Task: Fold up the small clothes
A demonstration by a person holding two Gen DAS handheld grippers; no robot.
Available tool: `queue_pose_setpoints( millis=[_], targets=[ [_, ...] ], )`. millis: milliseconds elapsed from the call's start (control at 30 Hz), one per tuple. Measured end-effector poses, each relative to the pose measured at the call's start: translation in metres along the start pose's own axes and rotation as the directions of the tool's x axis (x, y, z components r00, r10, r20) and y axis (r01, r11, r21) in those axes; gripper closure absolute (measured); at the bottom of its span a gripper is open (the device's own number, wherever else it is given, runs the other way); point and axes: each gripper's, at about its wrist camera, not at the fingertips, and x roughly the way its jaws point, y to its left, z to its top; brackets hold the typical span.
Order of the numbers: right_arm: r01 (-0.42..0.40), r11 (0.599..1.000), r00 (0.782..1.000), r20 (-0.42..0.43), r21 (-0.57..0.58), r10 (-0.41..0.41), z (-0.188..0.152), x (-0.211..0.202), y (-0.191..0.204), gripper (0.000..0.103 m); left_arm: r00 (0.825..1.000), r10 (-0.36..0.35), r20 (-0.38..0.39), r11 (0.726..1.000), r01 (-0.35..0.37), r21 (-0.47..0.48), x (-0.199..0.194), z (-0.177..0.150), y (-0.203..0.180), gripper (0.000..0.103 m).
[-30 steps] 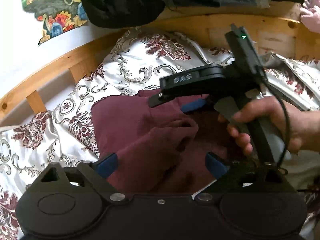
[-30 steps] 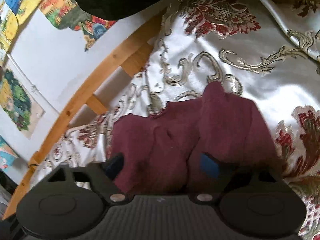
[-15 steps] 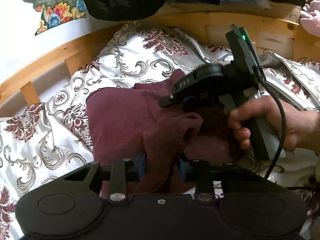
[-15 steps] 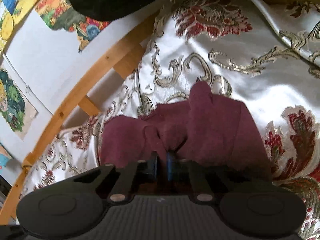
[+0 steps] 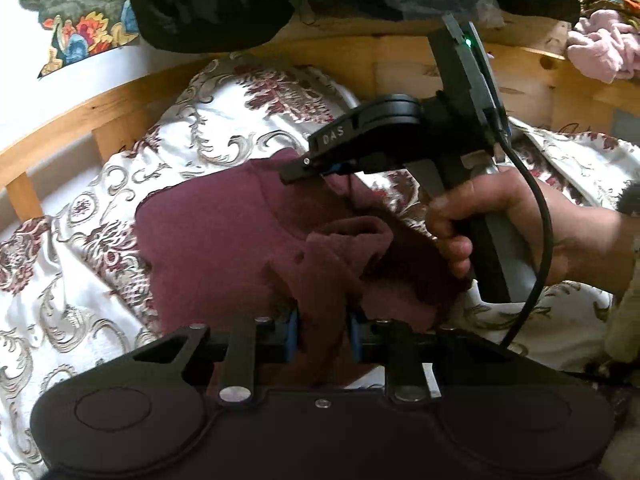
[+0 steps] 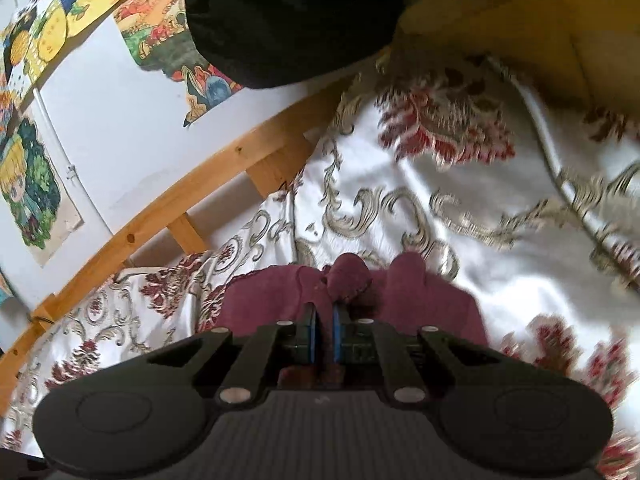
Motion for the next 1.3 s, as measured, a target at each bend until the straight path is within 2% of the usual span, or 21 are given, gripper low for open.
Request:
queue_pose_setpoints(
  millis=[233, 667, 833, 1000, 1167, 1233, 1300],
  targets=[
    [0.053, 0.998, 0.997, 0.052, -0.043, -0.051, 0.010, -0.020, 0.004, 0.094, 0.998, -0.056, 0.038, 0.998, 0.056, 0.008, 0.005, 0.002, -0.012, 0.078],
    [0.137, 0.990, 0.989, 0.049, -0.014, -0.136, 0.012, -0.036, -0.012, 0.094, 0.991, -0.126, 0.043, 0.992, 0.127, -0.006, 0.016, 0.000, -0.026, 0.076],
    [0.144, 0.989, 0.990, 0.007, 0.022, -0.144, 0.008, -0.033, -0.023, 0.094, 0.989, -0.149, 0.018, 0.988, 0.149, -0.028, 0.023, -0.003, -0.027, 0.071],
    [0.158, 0.987, 0.987, 0.002, 0.017, -0.158, 0.007, -0.029, -0.026, 0.094, 0.988, -0.154, 0.015, 0.987, 0.154, -0.043, 0.024, -0.002, -0.028, 0.066],
    [0.160, 0.987, 0.987, 0.003, 0.005, -0.160, 0.007, -0.026, -0.026, 0.093, 0.988, -0.150, 0.028, 0.987, 0.151, -0.060, 0.017, 0.001, -0.026, 0.052],
    [0.167, 0.986, 0.986, 0.004, -0.001, -0.167, 0.006, -0.026, -0.025, 0.093, 0.987, -0.151, 0.050, 0.984, 0.155, -0.088, 0.010, 0.002, -0.022, 0.034],
    [0.175, 0.985, 0.985, 0.003, -0.010, -0.175, 0.006, -0.025, -0.025, 0.088, 0.987, -0.138, 0.079, 0.981, 0.147, -0.123, 0.002, 0.002, -0.016, 0.020]
  ],
)
